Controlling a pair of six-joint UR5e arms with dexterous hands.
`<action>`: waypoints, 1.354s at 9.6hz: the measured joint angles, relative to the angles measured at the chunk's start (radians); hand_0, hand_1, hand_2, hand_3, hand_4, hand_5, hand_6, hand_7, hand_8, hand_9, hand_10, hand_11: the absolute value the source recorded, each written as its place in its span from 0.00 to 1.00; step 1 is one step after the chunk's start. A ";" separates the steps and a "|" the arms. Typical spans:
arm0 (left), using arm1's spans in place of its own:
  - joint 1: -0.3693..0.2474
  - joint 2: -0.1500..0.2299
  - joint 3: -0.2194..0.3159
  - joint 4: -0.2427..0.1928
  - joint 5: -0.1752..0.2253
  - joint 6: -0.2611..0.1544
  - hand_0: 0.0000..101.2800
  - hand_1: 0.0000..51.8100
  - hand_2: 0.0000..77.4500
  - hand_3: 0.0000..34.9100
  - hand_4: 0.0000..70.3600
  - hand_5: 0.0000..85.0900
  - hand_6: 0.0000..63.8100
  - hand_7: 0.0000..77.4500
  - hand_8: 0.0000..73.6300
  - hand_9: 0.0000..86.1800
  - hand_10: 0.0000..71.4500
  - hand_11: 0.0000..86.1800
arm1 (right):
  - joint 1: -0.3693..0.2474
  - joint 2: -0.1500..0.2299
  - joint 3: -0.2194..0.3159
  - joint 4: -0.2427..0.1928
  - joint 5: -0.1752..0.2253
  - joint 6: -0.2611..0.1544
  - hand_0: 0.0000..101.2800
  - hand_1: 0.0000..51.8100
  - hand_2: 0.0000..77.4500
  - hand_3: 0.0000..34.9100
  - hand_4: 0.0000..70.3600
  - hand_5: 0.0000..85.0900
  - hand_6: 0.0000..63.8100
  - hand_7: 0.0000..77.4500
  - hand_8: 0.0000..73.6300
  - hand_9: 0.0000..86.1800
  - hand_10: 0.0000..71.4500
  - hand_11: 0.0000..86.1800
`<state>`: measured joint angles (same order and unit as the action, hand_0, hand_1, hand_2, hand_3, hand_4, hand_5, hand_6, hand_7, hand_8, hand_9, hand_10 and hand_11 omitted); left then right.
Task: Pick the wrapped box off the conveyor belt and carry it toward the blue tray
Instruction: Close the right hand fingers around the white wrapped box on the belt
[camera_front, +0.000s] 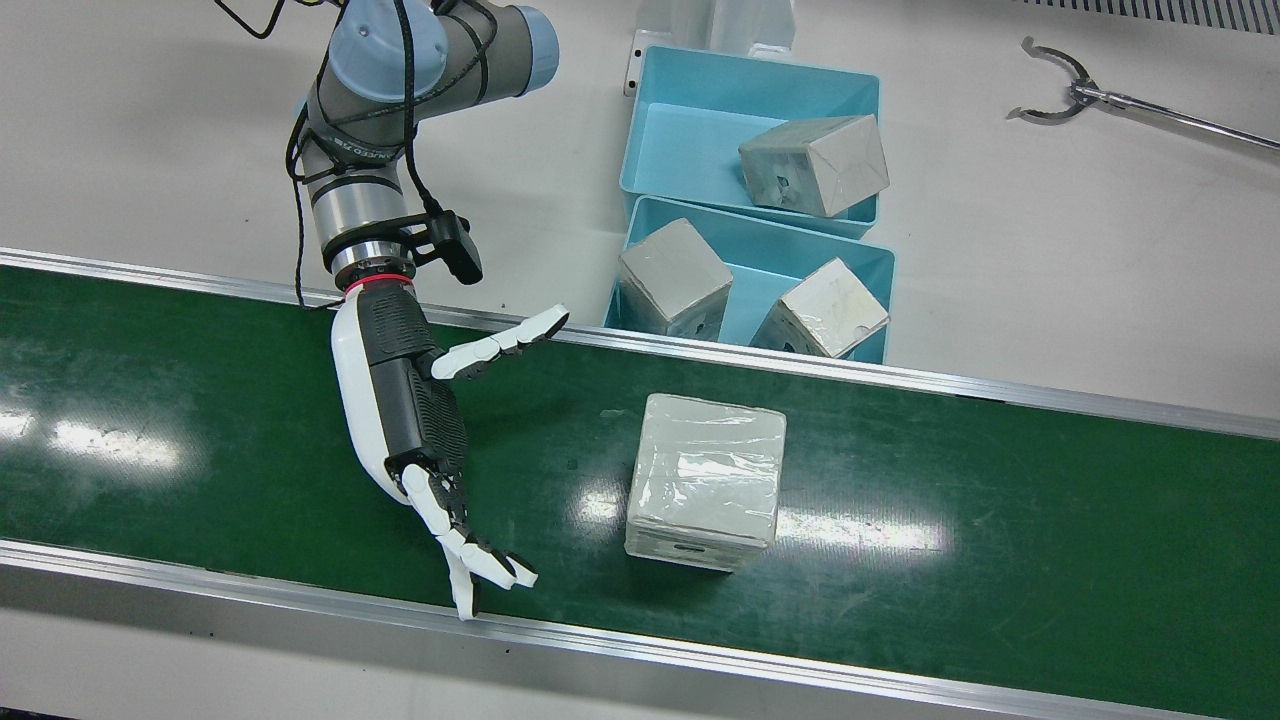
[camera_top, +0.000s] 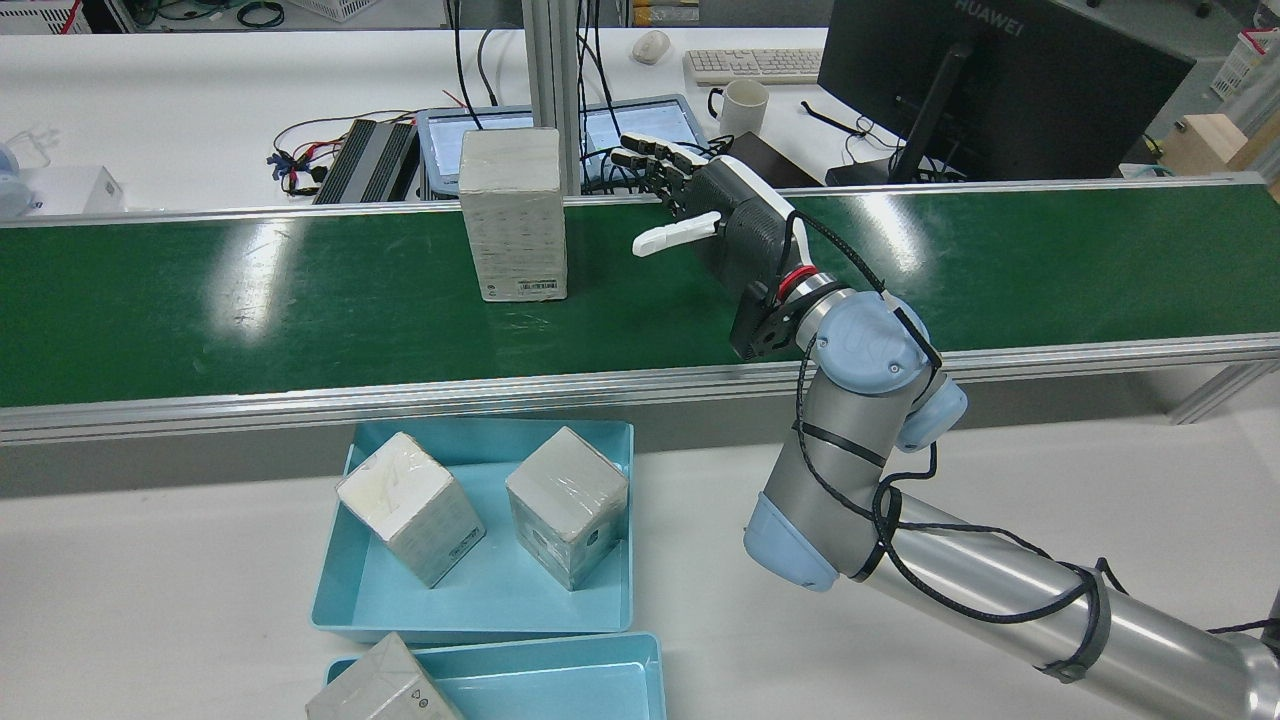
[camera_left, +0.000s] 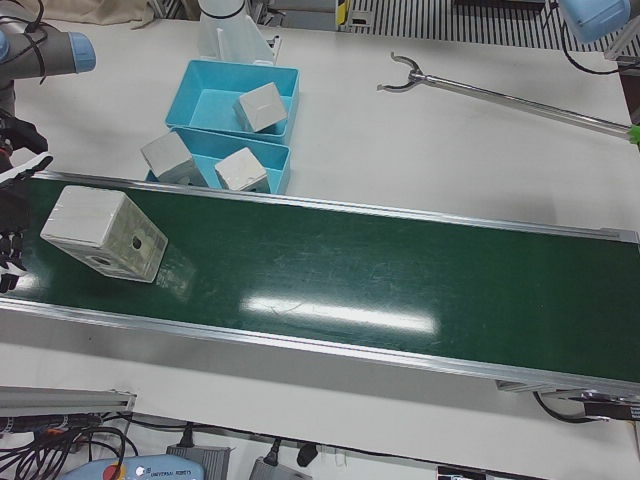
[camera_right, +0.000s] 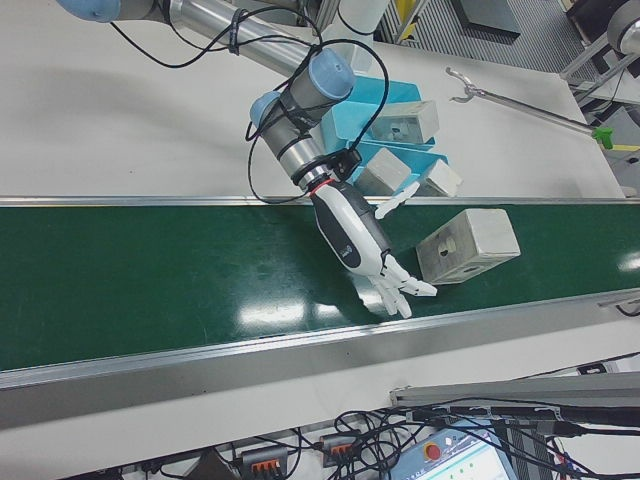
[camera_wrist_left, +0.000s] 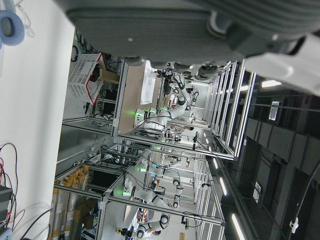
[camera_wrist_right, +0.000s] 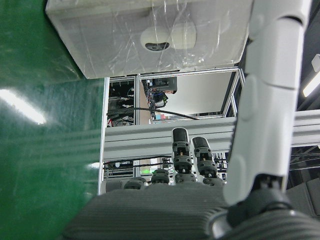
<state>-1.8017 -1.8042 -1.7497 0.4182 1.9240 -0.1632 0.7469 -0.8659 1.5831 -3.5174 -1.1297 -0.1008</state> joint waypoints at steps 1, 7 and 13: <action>0.000 0.000 0.000 0.000 0.000 0.000 0.00 0.00 0.01 0.00 0.00 0.01 0.01 0.01 0.01 0.01 0.01 0.01 | -0.001 0.000 -0.001 0.000 0.000 -0.001 0.47 0.20 0.02 0.00 0.12 0.18 0.09 0.24 0.03 0.03 0.00 0.01; 0.000 0.000 0.000 0.000 0.000 0.000 0.00 0.00 0.01 0.00 0.00 0.01 0.01 0.01 0.01 0.01 0.01 0.01 | -0.003 0.011 -0.006 0.001 0.014 -0.028 0.47 0.22 0.02 0.00 0.12 0.17 0.09 0.24 0.02 0.03 0.00 0.01; 0.000 0.000 0.000 0.000 0.000 0.000 0.00 0.00 0.01 0.00 0.00 0.01 0.01 0.01 0.01 0.01 0.01 0.01 | -0.003 0.014 -0.016 0.003 0.014 -0.038 0.47 0.24 0.06 0.00 0.14 0.19 0.09 0.24 0.03 0.03 0.00 0.01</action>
<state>-1.8017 -1.8042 -1.7497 0.4182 1.9240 -0.1632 0.7440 -0.8523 1.5672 -3.5149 -1.1152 -0.1391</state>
